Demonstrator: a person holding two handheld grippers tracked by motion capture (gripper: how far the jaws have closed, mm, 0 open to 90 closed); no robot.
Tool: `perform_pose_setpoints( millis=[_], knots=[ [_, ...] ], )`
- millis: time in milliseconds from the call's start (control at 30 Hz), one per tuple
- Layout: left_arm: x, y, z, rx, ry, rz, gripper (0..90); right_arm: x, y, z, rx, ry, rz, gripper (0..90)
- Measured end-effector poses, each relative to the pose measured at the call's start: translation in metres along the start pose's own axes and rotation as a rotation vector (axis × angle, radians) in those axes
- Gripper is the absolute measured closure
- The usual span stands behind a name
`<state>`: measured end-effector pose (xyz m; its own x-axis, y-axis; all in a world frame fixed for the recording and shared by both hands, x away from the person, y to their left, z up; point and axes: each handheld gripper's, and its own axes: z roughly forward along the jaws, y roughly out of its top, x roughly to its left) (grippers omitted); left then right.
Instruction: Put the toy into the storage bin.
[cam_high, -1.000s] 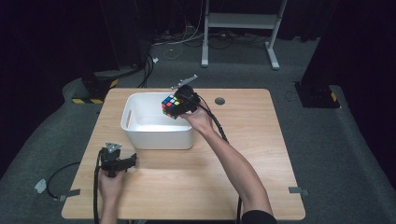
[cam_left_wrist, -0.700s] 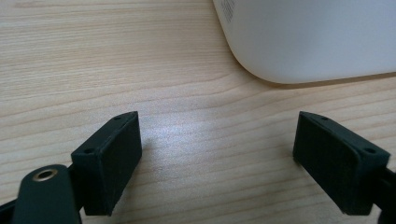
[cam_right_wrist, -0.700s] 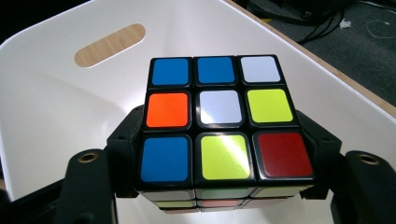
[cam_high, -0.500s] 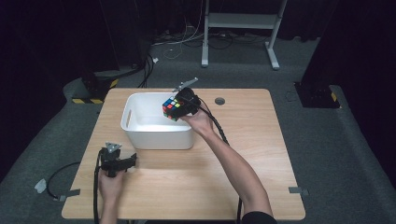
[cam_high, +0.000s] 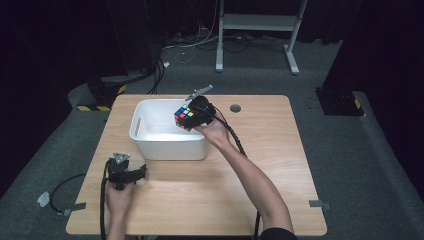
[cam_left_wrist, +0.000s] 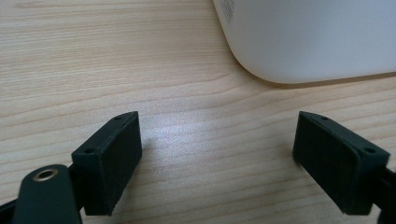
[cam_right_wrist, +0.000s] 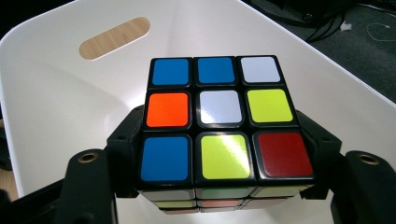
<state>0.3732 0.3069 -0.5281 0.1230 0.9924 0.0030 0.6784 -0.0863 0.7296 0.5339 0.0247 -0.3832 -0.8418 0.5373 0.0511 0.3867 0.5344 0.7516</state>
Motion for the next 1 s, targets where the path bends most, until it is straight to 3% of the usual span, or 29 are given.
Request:
perform_pose_setpoints(
  millis=[1000],
  knots=[
    [0.000,0.000,0.000,0.000,0.000,0.000,15.7,-0.005,-0.013,-0.013,-0.017,0.002,0.015,33.6]
  ],
)
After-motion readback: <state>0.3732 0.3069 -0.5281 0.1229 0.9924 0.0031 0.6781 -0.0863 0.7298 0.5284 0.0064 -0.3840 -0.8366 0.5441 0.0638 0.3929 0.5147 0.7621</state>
